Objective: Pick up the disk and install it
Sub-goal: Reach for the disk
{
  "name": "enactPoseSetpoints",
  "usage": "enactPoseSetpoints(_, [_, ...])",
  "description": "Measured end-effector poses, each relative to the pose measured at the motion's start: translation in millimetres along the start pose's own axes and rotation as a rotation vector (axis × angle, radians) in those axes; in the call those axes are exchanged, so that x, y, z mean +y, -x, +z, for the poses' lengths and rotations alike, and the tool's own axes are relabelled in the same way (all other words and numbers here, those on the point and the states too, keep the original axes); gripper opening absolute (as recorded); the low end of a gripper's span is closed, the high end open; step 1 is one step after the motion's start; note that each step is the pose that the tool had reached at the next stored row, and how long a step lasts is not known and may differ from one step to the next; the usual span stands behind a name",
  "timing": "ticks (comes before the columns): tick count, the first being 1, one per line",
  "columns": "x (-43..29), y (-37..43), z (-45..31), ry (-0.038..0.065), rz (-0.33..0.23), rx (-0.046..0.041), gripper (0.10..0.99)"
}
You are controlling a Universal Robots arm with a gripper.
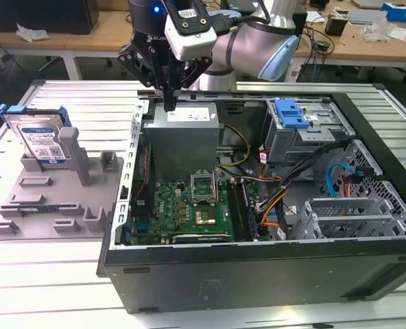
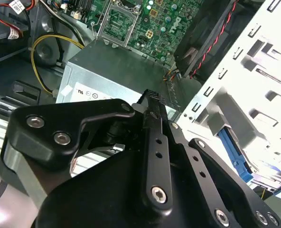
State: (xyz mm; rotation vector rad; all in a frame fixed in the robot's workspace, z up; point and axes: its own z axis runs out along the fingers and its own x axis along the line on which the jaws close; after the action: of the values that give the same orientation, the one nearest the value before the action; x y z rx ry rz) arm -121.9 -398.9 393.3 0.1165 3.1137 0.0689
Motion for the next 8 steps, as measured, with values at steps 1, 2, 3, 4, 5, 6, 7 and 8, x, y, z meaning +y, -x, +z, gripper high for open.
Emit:
enactPoseSetpoints(1, [0.0,-0.4,0.0,0.0,0.0,-0.0001,0.106])
enactPoseSetpoints(2, [-0.1,-2.9,0.1,0.0,0.0,0.0,0.106])
enactPoseSetpoints(3, [0.0,-6.0,0.0,0.0,0.0,0.0,0.106])
enactPoseSetpoints(4, [0.2,-9.5,0.0,0.0,0.0,0.0,0.106])
enactPoseSetpoints(5, [0.8,-12.9,0.0,0.0,0.0,0.0,0.106])
enactPoseSetpoints(6, [1.3,-15.0,0.0,0.0,0.0,0.0,0.106])
enactPoseSetpoints(7, [2.1,-17.7,0.0,0.0,0.0,0.0,0.106])
enactPoseSetpoints(8, [3.3,-21.0,0.1,0.0,0.0,0.0,0.106])
